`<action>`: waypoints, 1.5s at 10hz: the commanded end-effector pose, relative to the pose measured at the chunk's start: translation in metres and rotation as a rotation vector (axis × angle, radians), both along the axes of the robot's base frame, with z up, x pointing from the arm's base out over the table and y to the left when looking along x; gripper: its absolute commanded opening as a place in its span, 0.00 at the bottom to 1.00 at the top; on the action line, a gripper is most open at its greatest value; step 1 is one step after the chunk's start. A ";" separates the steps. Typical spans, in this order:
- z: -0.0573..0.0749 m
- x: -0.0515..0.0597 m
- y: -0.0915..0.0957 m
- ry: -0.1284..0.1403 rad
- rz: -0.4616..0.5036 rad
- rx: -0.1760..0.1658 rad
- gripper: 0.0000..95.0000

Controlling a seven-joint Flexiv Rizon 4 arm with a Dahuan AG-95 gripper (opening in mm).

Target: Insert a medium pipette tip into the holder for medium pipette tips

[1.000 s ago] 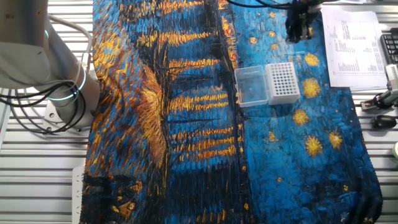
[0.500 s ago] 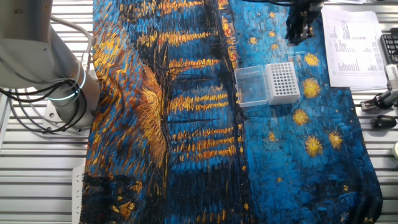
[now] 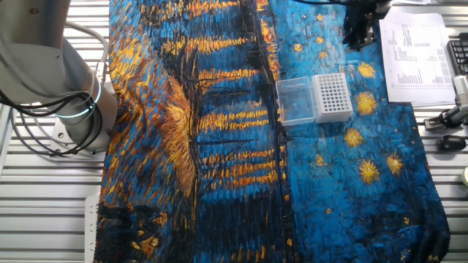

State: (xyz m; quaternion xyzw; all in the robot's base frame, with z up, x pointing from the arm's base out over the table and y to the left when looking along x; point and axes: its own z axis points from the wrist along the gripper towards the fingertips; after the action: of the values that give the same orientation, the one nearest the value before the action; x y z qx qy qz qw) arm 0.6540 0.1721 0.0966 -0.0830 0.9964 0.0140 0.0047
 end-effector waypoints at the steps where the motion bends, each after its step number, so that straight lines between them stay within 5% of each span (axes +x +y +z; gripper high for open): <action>1: -0.016 0.007 0.004 -0.019 -0.067 -0.005 0.20; 3: -0.021 0.011 0.006 -0.013 -0.078 -0.007 0.20; 5: -0.017 0.011 0.007 0.034 -0.062 -0.006 0.20; 7: -0.017 0.011 0.007 0.052 -0.033 -0.008 0.20; 8: -0.017 0.011 0.007 0.047 -0.035 -0.007 0.20; 9: -0.017 0.011 0.007 0.014 -0.047 0.001 0.20; 11: -0.029 0.028 0.013 -0.013 -0.070 0.005 0.20; 15: -0.045 0.028 0.015 -0.051 -0.090 0.011 0.20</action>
State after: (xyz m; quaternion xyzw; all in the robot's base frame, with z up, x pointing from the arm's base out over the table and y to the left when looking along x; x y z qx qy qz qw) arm 0.6811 0.1872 0.0554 -0.0549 0.9980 0.0194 0.0237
